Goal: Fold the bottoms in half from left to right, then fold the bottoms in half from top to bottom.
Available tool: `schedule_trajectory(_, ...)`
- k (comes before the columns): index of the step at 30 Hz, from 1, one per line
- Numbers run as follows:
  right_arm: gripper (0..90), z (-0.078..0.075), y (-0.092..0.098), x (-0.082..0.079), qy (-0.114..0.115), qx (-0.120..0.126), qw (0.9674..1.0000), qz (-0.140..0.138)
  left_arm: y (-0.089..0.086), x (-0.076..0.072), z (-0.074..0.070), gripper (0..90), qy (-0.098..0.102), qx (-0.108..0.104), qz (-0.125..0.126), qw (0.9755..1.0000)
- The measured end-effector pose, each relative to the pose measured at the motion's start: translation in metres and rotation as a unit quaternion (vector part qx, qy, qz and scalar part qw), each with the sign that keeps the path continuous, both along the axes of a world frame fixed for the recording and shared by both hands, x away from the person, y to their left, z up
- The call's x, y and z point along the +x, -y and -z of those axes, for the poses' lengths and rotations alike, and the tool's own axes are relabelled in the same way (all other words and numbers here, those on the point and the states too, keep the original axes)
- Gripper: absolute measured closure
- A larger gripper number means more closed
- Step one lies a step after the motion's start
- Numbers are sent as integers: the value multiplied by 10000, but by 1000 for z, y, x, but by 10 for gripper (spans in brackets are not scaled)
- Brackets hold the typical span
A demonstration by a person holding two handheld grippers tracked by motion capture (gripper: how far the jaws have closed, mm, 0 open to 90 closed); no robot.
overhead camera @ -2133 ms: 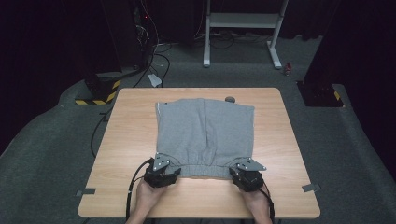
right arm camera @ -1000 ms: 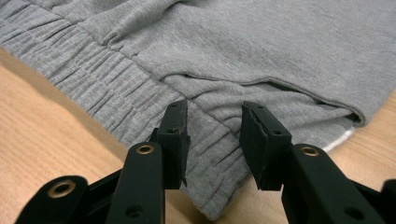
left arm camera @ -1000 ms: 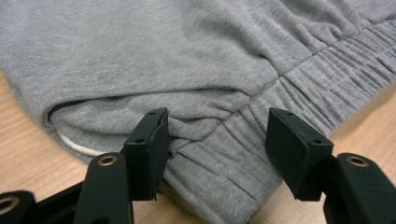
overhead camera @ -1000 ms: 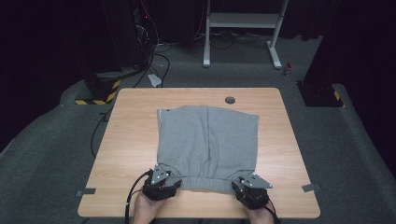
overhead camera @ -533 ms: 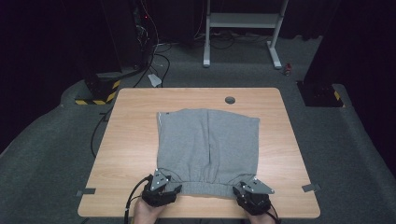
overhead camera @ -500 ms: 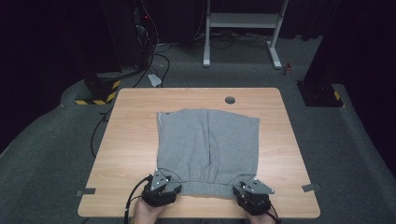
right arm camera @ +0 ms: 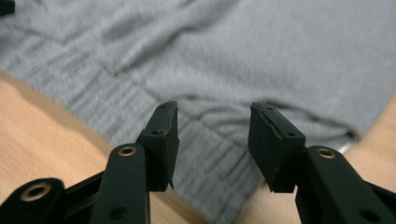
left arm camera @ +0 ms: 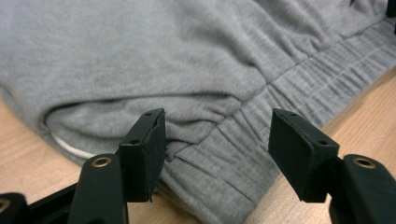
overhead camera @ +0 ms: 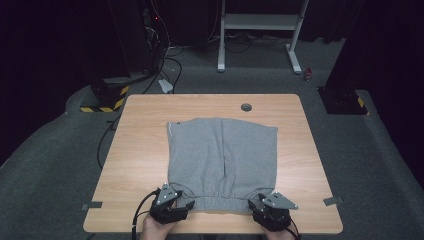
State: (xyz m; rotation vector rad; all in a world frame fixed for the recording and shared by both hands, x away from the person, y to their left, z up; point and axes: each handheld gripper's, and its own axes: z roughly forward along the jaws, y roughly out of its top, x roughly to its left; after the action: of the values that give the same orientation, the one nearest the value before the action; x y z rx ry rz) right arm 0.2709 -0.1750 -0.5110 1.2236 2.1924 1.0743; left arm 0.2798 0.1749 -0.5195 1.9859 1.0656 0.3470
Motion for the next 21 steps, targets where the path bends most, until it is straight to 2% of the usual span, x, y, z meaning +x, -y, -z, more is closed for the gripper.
schedule_trajectory(1,526,-1,-1,-1,67,57,10000,15,-1,1,-2,364,2,4,-6,10000)
schedule_trajectory(4,528,1,-7,1,4,258,9996,-64,-5,4,-8,356,16,-2,-51,10000)
schedule_trajectory(5,528,1,-7,1,4,258,9996,-64,-5,4,-8,356,16,-2,-51,10000)
schedule_trajectory(8,527,0,-20,4,14,257,9993,-264,-14,12,-9,356,-156,-291,-220,9992)
schedule_trajectory(10,527,-2,-28,6,5,283,9989,-361,-19,17,-10,356,-238,-357,-266,9987)
schedule_trajectory(15,528,-7,-49,11,34,319,9973,-656,-26,34,-15,363,-298,-248,-239,9990)
schedule_trajectory(18,529,-6,-63,15,14,293,9961,-827,-29,42,-16,411,-319,-275,-263,9988)
schedule_trajectory(19,529,-6,-68,17,-1,289,9957,-884,-32,49,-17,425,-316,-262,-311,9987)
schedule_trajectory(21,529,-5,-73,20,-7,283,9949,-965,-34,58,-19,424,-360,-126,-338,9987)
